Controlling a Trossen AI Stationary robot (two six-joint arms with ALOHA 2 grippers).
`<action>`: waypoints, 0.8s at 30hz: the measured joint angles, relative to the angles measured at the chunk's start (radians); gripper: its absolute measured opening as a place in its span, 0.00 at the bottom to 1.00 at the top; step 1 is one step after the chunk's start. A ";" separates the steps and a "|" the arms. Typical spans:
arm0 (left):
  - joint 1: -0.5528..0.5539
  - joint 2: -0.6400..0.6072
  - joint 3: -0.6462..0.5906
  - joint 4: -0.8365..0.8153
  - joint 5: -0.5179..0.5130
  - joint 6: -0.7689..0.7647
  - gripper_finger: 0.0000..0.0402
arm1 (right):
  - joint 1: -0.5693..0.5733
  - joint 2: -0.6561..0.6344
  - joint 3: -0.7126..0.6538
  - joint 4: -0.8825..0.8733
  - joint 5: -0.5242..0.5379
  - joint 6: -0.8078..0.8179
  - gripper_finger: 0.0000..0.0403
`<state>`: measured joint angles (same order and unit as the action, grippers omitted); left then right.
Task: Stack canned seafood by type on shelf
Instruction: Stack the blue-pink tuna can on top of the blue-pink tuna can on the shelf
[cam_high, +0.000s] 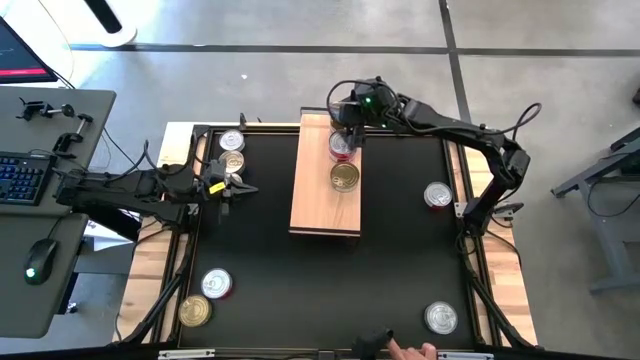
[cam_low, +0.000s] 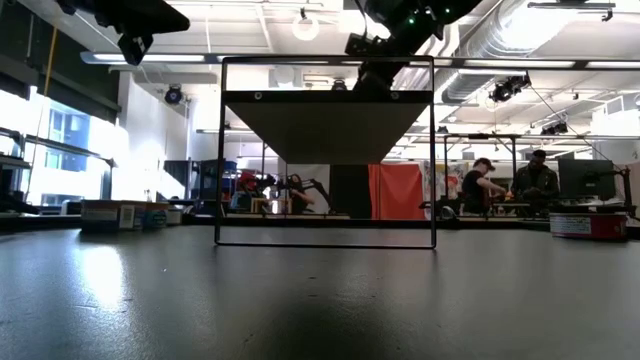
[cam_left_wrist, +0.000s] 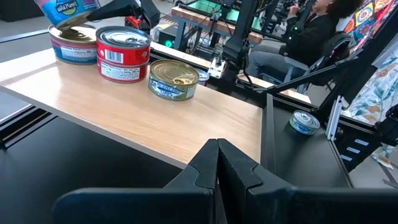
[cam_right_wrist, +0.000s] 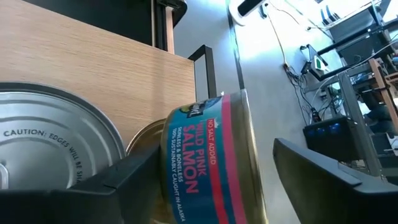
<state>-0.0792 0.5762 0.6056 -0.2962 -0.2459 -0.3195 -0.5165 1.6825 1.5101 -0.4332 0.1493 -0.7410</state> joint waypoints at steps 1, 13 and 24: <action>0.000 0.000 0.000 0.000 0.000 0.000 0.00 | 0.002 0.000 0.000 -0.001 0.007 0.000 0.73; 0.000 0.000 0.000 0.000 0.000 0.009 0.00 | 0.038 0.000 0.000 -0.049 0.101 0.000 0.75; 0.000 0.000 0.000 0.000 0.000 0.009 0.00 | 0.067 -0.001 0.048 -0.111 0.116 0.004 0.75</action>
<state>-0.0792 0.5762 0.6056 -0.2966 -0.2459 -0.3107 -0.4500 1.6814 1.5577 -0.5438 0.2650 -0.7371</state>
